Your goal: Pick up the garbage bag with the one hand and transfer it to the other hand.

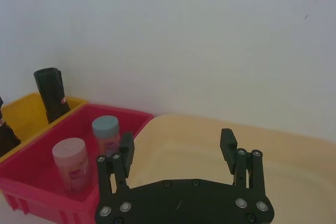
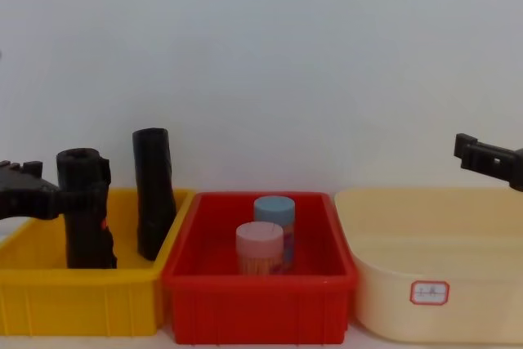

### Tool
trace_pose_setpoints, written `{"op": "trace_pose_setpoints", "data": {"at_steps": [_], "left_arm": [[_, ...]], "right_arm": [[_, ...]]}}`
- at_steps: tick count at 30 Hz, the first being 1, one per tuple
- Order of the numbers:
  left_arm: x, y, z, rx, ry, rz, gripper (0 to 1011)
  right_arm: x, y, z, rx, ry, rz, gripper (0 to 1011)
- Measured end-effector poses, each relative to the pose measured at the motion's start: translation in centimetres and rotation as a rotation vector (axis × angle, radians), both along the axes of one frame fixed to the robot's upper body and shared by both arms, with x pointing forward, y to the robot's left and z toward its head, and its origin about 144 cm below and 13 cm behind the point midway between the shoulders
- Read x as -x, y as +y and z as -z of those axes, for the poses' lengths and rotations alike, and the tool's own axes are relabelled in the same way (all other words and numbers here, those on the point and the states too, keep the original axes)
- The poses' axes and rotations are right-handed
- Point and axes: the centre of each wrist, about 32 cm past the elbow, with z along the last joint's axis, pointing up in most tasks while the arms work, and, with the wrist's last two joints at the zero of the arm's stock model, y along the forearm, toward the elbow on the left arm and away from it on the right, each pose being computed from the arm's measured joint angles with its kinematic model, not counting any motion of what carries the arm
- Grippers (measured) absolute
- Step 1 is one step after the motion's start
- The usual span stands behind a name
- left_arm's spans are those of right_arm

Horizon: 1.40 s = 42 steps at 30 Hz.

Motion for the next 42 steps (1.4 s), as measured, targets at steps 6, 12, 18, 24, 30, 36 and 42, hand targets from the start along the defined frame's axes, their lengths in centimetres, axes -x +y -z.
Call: {"op": "trace_pose_setpoints", "data": {"at_steps": [6,12,18,24,30,36,42], "left_arm": [[-0.8,-0.3,-0.2,-0.006,-0.005,-0.007,1003],[-1.6,-0.8,-0.3,-0.01,-0.001,-0.005,1003],[-2.2,-1.2,-0.3,-0.014,0.005,0.001,998],[-2.6,-1.4,-0.3,-0.017,0.01,0.006,890],[-2.8,-1.6,-0.3,-0.018,0.012,0.009,717],[-2.9,-1.7,-0.3,-0.019,0.014,0.011,557],[-2.8,-1.6,-0.3,-0.02,0.013,0.012,505]], "right_arm": [[0.0,0.0,0.0,0.0,0.0,0.0,1000],[0.0,0.0,0.0,0.0,0.0,0.0,1000],[0.0,0.0,0.0,0.0,0.0,0.0,1000],[0.0,0.0,0.0,0.0,0.0,0.0,1000],[0.0,0.0,0.0,0.0,0.0,0.0,1000],[0.0,0.0,0.0,0.0,0.0,0.0,999],[0.0,0.0,0.0,0.0,0.0,0.0,1000]]}}
